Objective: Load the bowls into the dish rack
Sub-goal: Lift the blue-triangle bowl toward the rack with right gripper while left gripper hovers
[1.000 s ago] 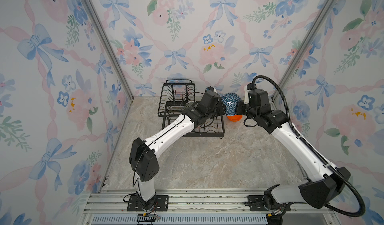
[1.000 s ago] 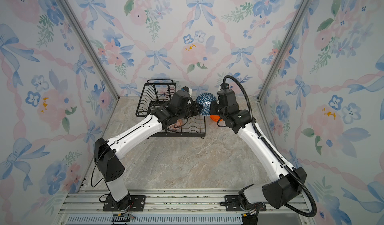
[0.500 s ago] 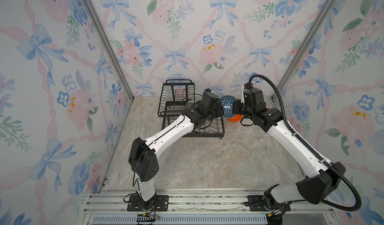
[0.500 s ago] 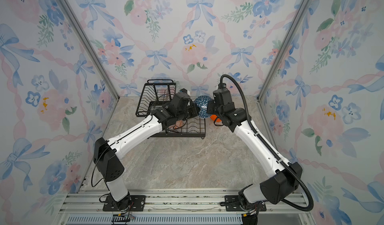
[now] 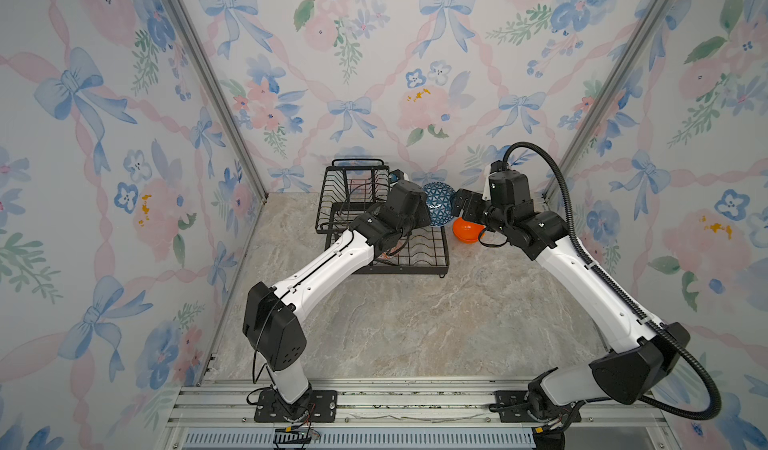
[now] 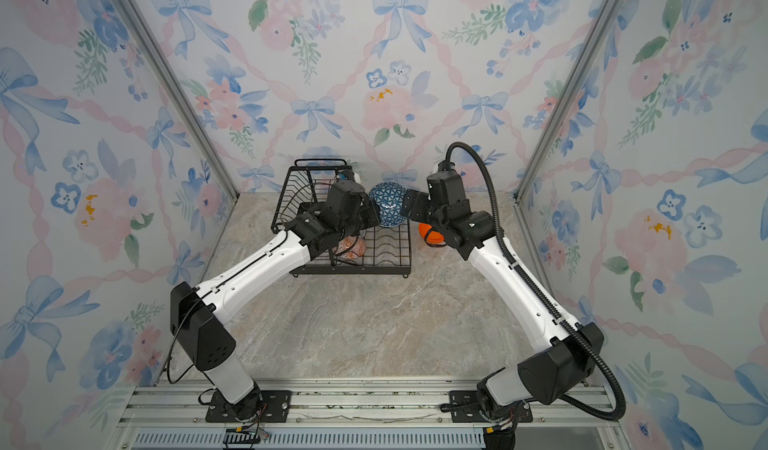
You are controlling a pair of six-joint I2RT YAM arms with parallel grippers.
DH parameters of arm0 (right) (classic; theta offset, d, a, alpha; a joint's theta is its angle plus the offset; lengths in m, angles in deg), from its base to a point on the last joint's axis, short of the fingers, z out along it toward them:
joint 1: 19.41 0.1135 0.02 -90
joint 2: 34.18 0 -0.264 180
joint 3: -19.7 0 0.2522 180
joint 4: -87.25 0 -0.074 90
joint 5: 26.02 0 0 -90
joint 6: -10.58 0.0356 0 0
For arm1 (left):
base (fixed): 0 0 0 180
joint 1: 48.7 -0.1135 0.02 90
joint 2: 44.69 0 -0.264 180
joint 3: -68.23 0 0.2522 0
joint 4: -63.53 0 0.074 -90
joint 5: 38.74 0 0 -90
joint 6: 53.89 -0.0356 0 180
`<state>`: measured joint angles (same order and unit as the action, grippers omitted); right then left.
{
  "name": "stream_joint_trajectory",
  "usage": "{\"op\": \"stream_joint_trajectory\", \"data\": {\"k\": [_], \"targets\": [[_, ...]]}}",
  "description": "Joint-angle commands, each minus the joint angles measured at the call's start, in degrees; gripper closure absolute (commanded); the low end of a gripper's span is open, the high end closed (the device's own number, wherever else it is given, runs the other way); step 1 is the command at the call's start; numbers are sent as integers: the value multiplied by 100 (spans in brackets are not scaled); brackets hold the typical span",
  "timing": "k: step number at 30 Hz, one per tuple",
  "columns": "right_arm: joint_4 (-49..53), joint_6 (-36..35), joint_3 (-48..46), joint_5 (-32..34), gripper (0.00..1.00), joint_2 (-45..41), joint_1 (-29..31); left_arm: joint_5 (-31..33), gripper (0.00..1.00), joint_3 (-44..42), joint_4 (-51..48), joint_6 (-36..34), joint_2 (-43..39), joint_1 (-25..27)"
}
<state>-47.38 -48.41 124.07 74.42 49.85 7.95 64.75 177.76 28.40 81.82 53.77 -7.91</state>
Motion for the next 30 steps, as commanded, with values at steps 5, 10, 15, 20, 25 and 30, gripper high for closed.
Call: {"op": "stream_joint_trajectory", "data": {"k": [5,10,15,20,25,30], "targets": [[-827,938,147,-678,3,-367,-196,850,100,211,298,-563,-146,-26],[-876,1667,492,-747,3,-240,-203,1043,100,-262,1145,-818,-302,-18],[-894,2572,696,-768,3,-77,-156,1374,100,-818,2125,-1150,-454,40],[-1062,3353,696,-593,2,-3,40,1841,100,-1015,2742,-1482,-367,155],[-1371,3970,753,-642,2,232,140,2117,100,-1043,3379,-1776,-201,271],[-1589,4623,818,-856,8,518,145,2208,100,-883,3574,-2034,50,365]]}}
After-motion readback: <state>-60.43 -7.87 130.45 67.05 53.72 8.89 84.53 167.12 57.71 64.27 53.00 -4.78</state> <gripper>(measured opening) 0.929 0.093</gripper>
